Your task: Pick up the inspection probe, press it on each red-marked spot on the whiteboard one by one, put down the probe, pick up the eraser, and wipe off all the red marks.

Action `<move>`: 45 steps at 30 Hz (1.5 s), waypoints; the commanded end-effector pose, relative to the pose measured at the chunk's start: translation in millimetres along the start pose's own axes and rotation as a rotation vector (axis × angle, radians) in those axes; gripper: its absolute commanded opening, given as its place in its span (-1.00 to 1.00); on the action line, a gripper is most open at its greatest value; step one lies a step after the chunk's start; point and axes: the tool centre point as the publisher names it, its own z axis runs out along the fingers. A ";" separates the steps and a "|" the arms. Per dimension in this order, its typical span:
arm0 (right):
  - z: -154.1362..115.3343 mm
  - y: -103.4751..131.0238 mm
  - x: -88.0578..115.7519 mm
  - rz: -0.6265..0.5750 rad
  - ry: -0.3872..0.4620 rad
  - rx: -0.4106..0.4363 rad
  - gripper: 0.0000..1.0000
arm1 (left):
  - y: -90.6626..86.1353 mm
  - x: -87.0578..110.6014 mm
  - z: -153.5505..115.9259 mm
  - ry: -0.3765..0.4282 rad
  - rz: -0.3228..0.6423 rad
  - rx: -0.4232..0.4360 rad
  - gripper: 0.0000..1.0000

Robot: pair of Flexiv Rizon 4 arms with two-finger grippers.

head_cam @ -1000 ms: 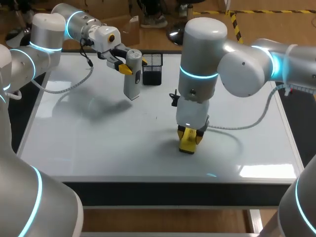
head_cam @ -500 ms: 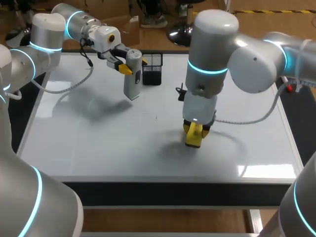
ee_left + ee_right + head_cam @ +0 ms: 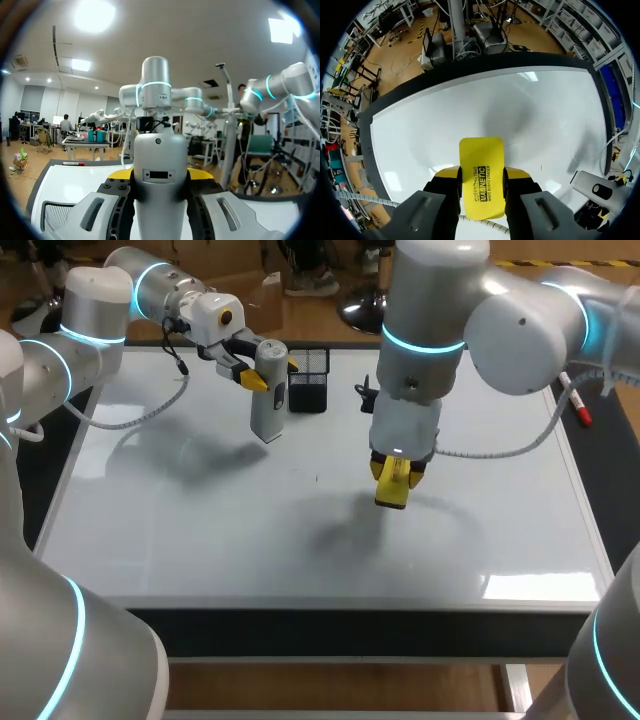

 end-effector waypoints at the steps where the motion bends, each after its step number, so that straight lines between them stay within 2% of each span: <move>1: -2.0 -0.3 3.6 -0.003 -0.003 0.002 -1.00 | 0.7 -4.6 -6.1 0.081 -0.002 0.005 -1.00; 16: -2.0 -0.3 3.6 -0.003 -0.003 0.002 -1.00 | 0.7 -4.6 -6.1 0.081 -0.002 0.005 -1.00; 27: -9.5 -58.5 -8.1 -0.088 -0.017 0.011 -1.00 | 0.7 -4.6 -6.1 0.081 -0.002 0.005 -1.00; 45: -2.3 -163.6 -37.6 -0.190 0.014 -0.041 -1.00 | 0.7 -4.6 -6.1 0.081 -0.002 0.005 -1.00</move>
